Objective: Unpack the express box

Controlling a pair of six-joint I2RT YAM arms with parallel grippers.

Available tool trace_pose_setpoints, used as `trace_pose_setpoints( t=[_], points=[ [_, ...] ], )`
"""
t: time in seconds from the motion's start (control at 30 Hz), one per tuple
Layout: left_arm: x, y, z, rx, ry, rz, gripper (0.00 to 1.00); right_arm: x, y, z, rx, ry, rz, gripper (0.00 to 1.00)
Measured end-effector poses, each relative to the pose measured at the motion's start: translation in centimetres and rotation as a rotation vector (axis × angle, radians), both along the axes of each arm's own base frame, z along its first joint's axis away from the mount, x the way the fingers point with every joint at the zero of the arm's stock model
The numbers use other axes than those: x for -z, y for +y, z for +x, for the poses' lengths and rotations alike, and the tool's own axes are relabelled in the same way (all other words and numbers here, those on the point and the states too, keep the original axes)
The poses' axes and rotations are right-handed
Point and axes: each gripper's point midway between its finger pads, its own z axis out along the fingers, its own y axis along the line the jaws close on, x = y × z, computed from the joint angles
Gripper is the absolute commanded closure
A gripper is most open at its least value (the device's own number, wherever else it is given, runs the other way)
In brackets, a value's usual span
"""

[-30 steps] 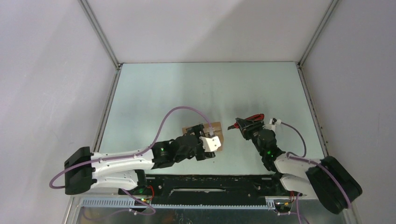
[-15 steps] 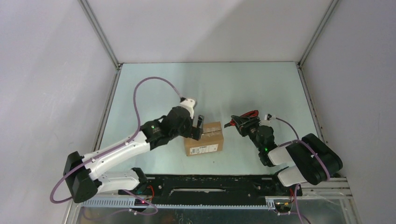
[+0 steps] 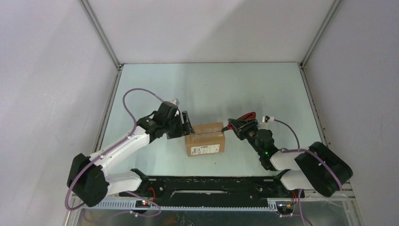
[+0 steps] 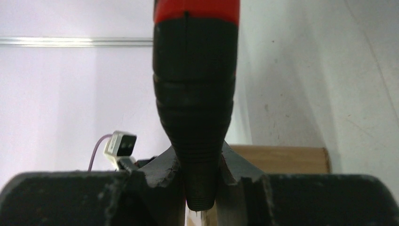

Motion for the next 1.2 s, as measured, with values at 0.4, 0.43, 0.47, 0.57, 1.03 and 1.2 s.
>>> trace_pose_setpoints(
  t=[0.4, 0.43, 0.47, 0.57, 1.03, 1.2],
  points=[
    [0.1, -2.9, 4.2, 0.148, -0.050, -0.060, 0.23, -1.6, -2.4, -0.9, 0.085, -0.034, -0.021, 1.00],
    [0.1, -2.9, 4.4, 0.162, -0.055, -0.058, 0.23, -1.2, -3.1, -0.6, 0.106, -0.024, -0.033, 1.00],
    [0.0, -3.0, 4.6, 0.176, -0.060, -0.055, 0.23, -0.8, -3.7, -0.3, 0.128, -0.015, -0.043, 1.00],
    [-0.2, -3.2, 5.4, 0.225, -0.075, -0.045, 0.24, -0.4, -5.7, 0.9, 0.193, -0.008, -0.054, 1.00],
    [-0.1, -3.8, 5.1, 0.303, -0.074, -0.060, 0.25, 1.2, -6.0, 4.2, 0.238, 0.064, 0.010, 1.00],
    [-0.1, -3.8, 5.1, 0.303, -0.074, -0.061, 0.25, 0.8, -5.6, 4.8, 0.238, 0.064, 0.055, 1.00]
  ],
)
